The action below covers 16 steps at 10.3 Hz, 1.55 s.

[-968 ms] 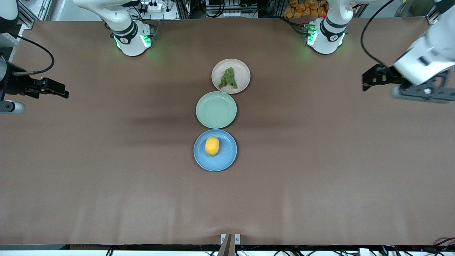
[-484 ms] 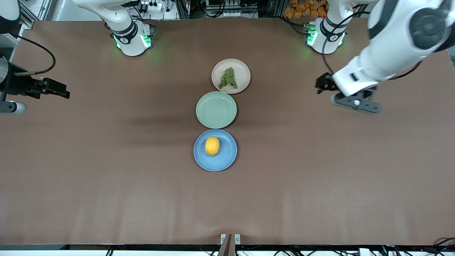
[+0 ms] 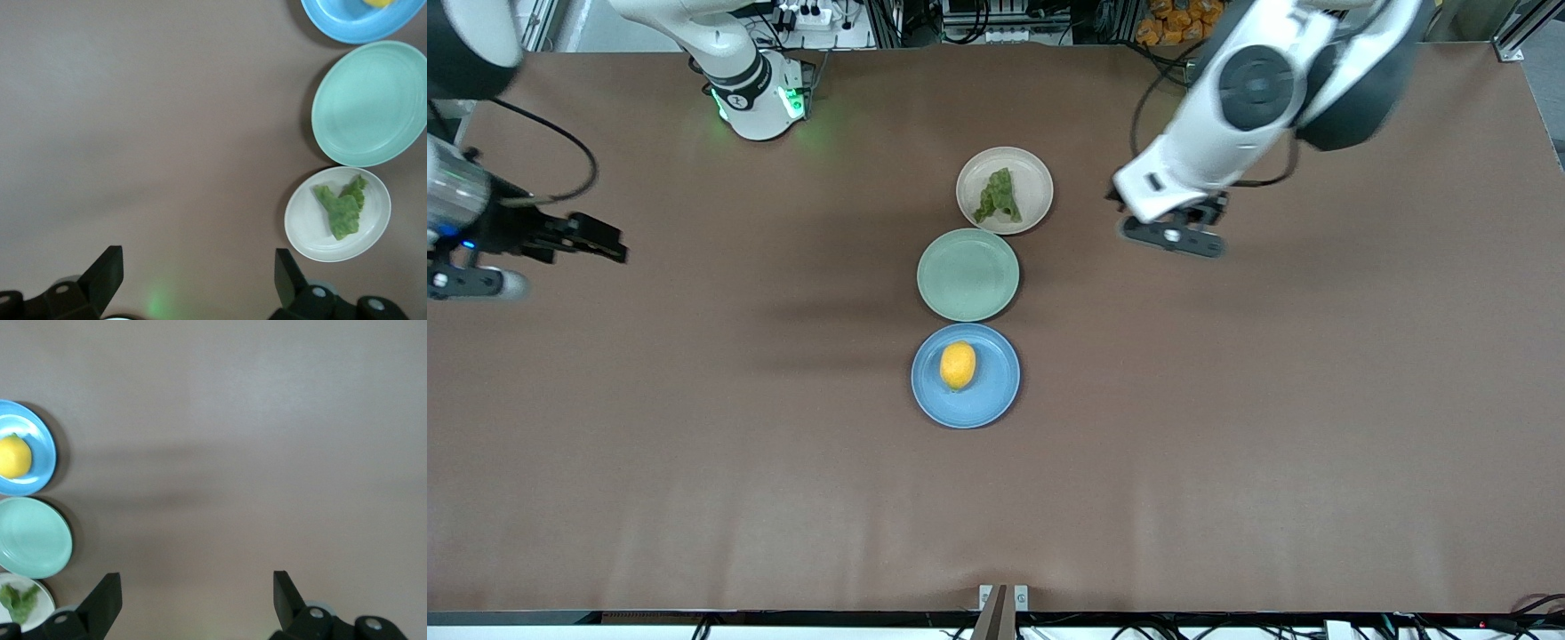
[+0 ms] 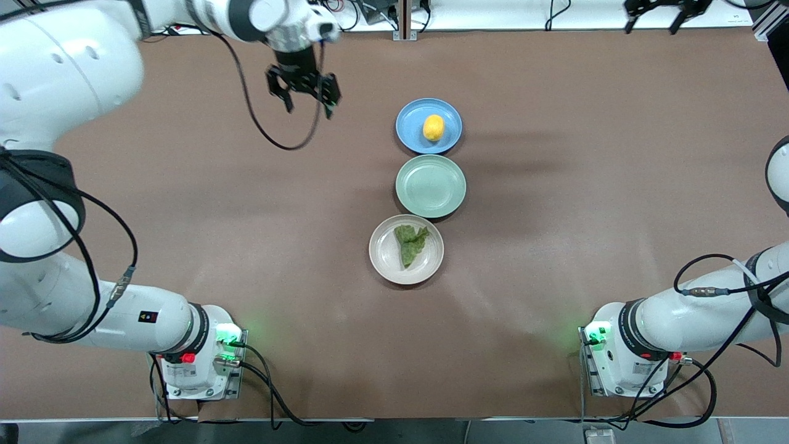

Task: Pick lemon and lettuce from blue and beige plates
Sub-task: 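Move the left gripper toward the lettuce while the right gripper reaches the lemon, then lower both grippers and close them on the lettuce and the lemon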

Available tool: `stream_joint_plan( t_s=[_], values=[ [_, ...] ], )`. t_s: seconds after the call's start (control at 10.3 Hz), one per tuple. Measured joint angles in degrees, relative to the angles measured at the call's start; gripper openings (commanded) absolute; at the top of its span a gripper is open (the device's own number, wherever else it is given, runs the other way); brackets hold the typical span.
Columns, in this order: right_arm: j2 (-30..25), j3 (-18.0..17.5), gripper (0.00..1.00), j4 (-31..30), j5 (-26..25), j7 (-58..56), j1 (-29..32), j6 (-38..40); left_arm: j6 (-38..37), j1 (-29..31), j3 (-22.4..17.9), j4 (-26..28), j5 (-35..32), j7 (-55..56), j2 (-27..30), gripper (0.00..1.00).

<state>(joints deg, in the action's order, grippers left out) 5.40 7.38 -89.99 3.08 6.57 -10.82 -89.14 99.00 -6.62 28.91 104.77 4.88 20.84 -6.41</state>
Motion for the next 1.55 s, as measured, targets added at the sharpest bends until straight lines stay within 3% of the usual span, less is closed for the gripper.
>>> stream_joint_plan(
  t_s=[0.39, 0.58, 1.06, 1.55],
  values=[
    [5.22, -8.00, 1.00, -3.43, 0.05, 13.92, -1.48, -10.11, 1.40, -8.29, 1.55, 0.48, 0.00, 12.93, -9.87, 1.00],
    [8.15, -10.03, 1.00, -5.06, 0.05, 21.10, -3.32, -16.38, 3.33, -12.78, 1.61, 0.46, -0.01, 18.37, -15.29, 1.00],
    [15.46, -10.49, 1.00, -5.79, 0.05, 34.44, -9.43, -27.37, 15.83, -22.95, 1.56, 0.34, -0.01, 30.00, -25.90, 1.00],
    [21.89, -10.51, 1.00, -5.28, -1.30, 45.01, -17.04, -36.43, 21.56, -24.97, 0.87, 0.06, -0.08, 30.73, -29.26, 1.00]
  ],
)
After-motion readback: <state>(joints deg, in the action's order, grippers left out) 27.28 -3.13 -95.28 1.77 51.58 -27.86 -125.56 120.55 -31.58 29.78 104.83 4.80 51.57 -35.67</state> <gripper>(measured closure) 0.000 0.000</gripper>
